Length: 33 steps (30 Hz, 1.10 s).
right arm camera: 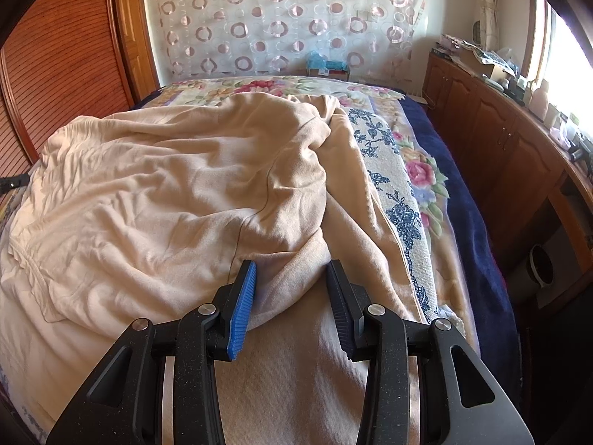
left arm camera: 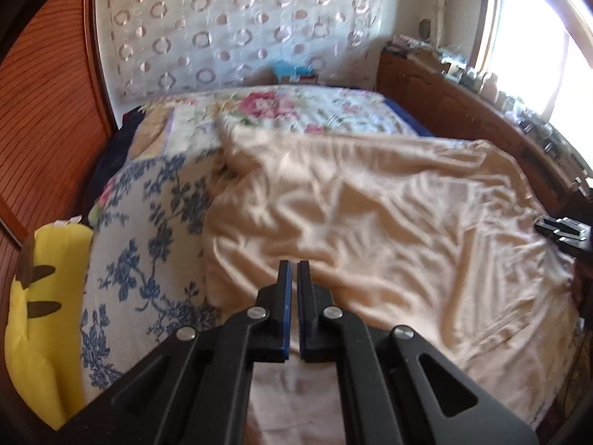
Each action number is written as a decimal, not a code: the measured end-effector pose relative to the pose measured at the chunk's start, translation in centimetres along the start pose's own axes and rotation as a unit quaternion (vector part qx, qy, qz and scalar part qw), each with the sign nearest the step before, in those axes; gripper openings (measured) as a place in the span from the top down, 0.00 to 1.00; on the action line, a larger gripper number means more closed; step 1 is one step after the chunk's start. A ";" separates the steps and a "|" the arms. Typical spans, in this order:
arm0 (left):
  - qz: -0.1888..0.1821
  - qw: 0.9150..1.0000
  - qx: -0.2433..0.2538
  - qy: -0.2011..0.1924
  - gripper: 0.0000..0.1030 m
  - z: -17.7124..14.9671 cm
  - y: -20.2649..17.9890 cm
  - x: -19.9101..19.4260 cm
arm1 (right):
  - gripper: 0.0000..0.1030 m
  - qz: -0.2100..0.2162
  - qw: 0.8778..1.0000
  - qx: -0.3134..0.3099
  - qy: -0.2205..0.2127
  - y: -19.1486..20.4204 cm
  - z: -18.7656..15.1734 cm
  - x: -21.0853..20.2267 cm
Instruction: Fold small clothes
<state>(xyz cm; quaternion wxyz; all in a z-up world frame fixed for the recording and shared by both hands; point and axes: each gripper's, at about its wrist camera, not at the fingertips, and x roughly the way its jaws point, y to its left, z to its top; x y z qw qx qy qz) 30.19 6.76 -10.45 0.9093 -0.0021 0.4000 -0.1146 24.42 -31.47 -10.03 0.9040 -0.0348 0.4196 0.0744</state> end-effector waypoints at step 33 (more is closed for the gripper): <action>0.029 0.997 -0.027 0.068 0.83 -1.6 0.9 2.5 | 0.62 -0.001 1.000 -0.001 -0.001 0.2 0.0 0.0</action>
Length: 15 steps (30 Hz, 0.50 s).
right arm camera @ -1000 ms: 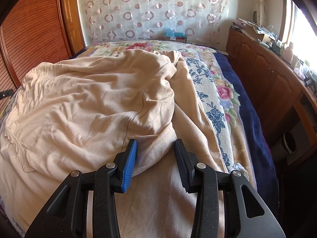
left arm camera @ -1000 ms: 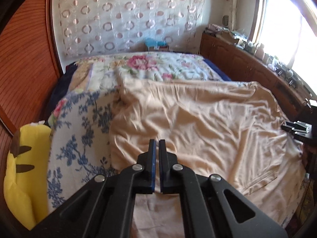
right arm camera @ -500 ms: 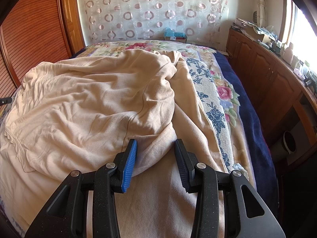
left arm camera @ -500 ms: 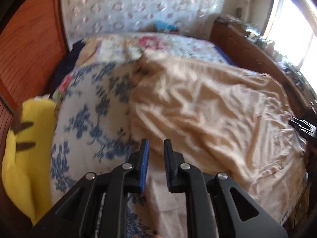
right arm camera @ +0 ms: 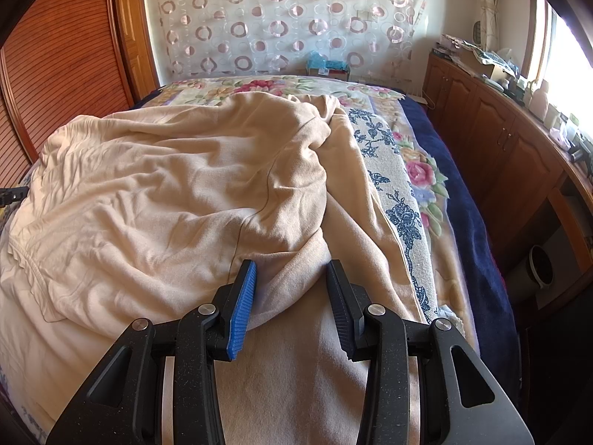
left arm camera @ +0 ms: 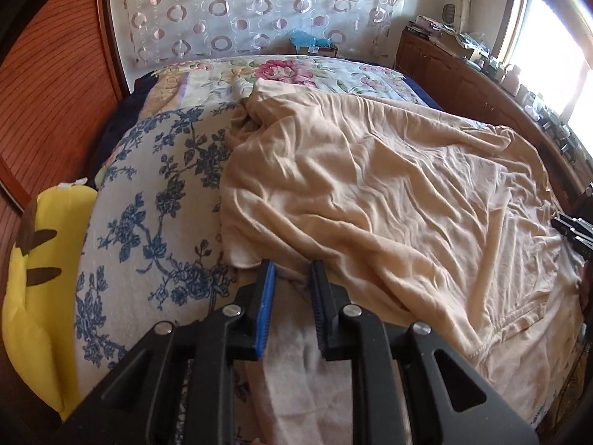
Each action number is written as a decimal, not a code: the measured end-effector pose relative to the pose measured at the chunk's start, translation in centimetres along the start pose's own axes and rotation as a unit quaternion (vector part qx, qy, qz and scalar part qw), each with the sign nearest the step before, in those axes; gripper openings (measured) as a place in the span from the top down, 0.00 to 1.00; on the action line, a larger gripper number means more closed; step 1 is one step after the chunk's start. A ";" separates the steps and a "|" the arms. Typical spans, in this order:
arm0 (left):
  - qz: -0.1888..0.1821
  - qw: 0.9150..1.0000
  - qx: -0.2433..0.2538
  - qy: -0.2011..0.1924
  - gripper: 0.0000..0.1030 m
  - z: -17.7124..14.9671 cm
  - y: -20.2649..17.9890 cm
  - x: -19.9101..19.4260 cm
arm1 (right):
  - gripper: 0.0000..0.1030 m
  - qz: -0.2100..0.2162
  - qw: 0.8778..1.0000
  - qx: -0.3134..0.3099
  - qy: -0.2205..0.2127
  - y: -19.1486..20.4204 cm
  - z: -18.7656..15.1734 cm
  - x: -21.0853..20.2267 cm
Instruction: Fold small clothes
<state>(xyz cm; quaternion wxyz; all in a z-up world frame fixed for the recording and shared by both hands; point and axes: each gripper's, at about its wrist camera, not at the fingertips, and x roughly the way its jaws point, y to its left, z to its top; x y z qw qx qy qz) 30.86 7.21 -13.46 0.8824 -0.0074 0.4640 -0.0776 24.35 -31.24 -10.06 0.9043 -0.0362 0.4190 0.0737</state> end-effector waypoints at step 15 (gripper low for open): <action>0.019 1.000 0.002 -0.006 0.82 -0.5 -0.2 -0.1 | 0.62 0.000 1.000 0.000 0.000 0.1 0.0 0.0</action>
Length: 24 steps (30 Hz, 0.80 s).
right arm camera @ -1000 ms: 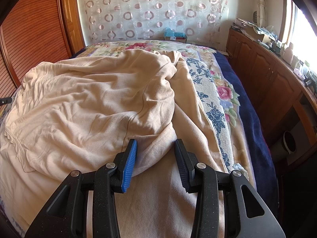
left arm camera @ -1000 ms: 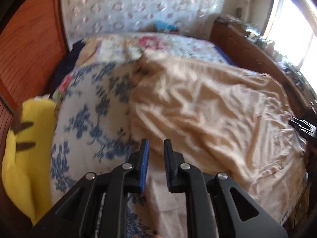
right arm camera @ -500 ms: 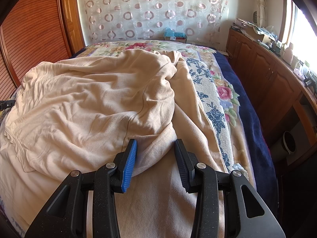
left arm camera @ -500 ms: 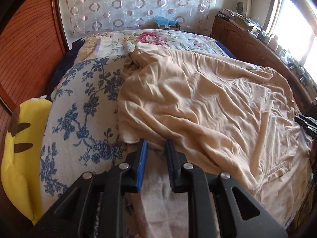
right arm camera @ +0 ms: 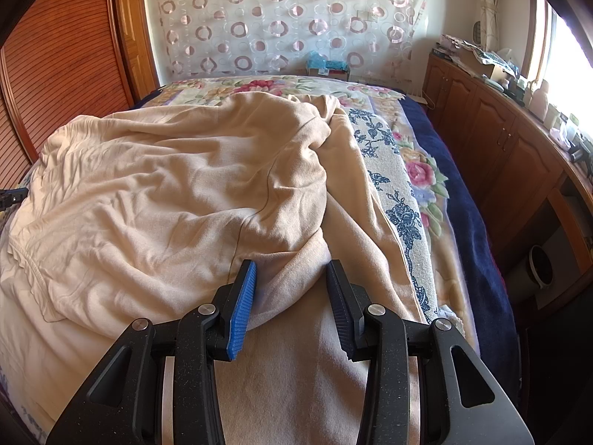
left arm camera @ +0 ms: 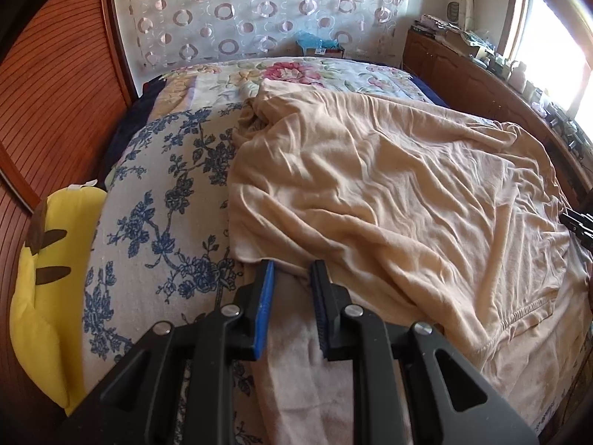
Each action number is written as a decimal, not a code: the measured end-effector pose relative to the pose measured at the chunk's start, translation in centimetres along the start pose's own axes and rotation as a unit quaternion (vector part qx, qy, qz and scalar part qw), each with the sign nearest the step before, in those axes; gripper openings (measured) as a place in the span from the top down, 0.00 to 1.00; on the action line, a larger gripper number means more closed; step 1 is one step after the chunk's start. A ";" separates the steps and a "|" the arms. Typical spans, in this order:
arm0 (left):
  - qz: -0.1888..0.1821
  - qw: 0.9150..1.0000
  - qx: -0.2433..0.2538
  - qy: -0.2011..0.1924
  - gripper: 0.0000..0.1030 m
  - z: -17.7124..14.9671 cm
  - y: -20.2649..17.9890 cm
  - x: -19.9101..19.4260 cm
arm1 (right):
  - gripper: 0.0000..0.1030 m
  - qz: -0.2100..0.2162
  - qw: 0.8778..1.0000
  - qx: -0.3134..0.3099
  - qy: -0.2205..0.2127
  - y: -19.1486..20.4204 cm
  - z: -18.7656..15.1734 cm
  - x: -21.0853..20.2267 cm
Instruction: Fold small clothes
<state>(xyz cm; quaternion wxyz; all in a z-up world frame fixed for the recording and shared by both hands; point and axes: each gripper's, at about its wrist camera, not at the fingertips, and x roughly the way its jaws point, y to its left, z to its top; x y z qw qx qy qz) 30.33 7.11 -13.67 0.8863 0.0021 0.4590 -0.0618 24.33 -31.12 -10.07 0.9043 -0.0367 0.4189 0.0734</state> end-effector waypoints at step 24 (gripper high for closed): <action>-0.009 1.000 -0.008 0.013 0.68 0.7 -1.3 0.1 | 0.62 0.000 1.000 0.001 -0.001 0.0 -0.1 0.0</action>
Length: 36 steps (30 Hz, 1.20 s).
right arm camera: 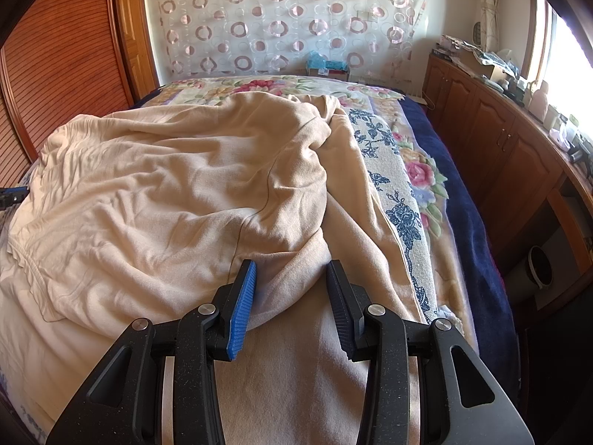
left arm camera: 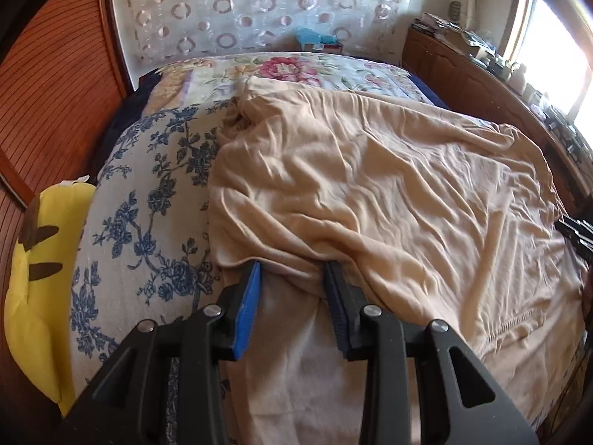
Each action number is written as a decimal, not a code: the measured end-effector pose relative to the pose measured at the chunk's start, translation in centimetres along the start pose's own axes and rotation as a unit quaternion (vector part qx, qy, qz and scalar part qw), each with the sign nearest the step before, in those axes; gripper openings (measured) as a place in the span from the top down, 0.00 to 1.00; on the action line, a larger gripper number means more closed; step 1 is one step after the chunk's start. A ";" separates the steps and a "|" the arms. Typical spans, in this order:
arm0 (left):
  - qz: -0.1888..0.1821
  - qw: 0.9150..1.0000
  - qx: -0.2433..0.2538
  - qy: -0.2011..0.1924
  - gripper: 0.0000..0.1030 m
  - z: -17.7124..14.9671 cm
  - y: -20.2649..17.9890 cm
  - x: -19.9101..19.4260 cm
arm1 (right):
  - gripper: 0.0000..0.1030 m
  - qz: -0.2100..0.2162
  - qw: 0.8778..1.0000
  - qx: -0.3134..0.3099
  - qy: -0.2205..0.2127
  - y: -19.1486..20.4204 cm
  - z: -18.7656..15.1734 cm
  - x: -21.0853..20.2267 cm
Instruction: Fold small clothes
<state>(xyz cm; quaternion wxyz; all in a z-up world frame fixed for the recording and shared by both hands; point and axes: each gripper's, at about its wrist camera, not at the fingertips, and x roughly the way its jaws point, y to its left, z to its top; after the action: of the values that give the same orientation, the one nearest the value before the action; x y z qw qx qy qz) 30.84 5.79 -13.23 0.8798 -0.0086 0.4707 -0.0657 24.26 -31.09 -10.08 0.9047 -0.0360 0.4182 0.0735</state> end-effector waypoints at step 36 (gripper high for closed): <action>-0.049 0.992 0.018 -0.113 1.00 0.4 0.9 -7.0 | 0.93 0.020 1.000 -0.002 0.021 -1.0 2.1 0.8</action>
<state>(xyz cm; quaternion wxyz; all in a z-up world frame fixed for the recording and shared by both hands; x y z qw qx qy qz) 27.43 7.55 -7.29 0.9231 -0.0236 0.3661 -0.1156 26.52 -31.75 -9.30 0.8938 -0.0309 0.4379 0.0917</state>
